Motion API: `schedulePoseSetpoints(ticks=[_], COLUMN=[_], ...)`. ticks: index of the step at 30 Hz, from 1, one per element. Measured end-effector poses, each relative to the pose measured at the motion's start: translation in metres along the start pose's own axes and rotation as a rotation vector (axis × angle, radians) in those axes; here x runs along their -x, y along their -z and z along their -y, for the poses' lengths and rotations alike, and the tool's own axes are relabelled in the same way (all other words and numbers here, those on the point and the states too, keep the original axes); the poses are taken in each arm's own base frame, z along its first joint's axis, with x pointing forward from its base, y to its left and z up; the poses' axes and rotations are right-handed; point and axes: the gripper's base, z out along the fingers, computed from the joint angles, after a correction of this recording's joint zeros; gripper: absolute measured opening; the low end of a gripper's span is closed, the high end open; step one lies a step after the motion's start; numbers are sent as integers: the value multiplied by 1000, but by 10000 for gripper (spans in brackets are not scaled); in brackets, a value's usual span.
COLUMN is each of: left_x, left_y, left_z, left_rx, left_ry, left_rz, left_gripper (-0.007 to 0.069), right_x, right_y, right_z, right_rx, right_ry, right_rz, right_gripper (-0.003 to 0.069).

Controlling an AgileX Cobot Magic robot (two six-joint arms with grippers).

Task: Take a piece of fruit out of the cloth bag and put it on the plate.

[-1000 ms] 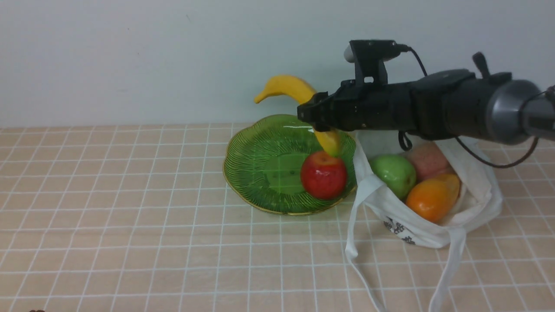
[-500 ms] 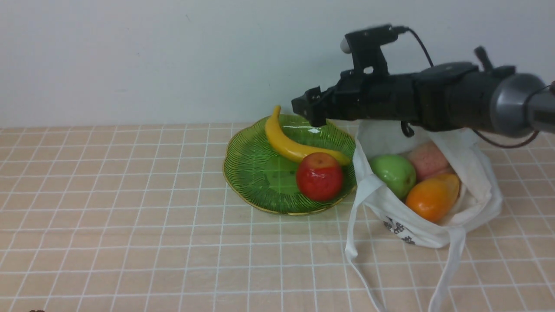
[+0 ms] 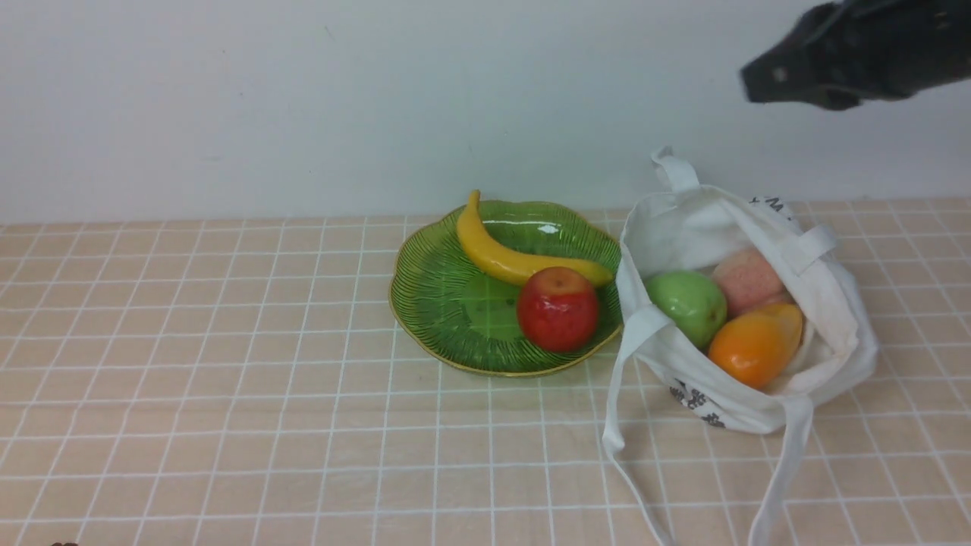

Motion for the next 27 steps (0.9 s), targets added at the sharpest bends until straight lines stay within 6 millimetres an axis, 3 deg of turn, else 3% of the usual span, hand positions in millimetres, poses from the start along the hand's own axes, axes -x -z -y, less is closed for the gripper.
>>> schedulePoseSetpoints(ticks=[3,4,5,7,8,10,15,18,22,27], left_x=[0,0,0,0,0,0,0,0,0,0], left_y=[0,0,0,0,0,0,0,0,0,0], left_z=[0,0,0,0,0,0,0,0,0,0], left_rx=[0,0,0,0,0,0,0,0,0,0], left_ry=[0,0,0,0,0,0,0,0,0,0], left_rz=[0,0,0,0,0,0,0,0,0,0], left_gripper=[-8,-8,-8,-8,-8,-8,-8,-8,-8,-8], right_x=[-16,-16,-32,-56,-59,-94,-160,-199,-228,-240], right_y=[47,52,78,107,109,131,145,140,146,156], right_z=[11,11,5,-9,-11,-32,-62,-69,-78,-87], right_rx=[-140,-149,-201,-246,-247,-284,-332,-386,-463,-502], right_ry=[-79,-85,-98,-86,-85,-22,16,18,92,158], right_rz=[17,25,49,91,93,180,444,616,769,862], right_gripper=[-8,-10,-13,-13,-13,-13,-14,-14,-14,-14])
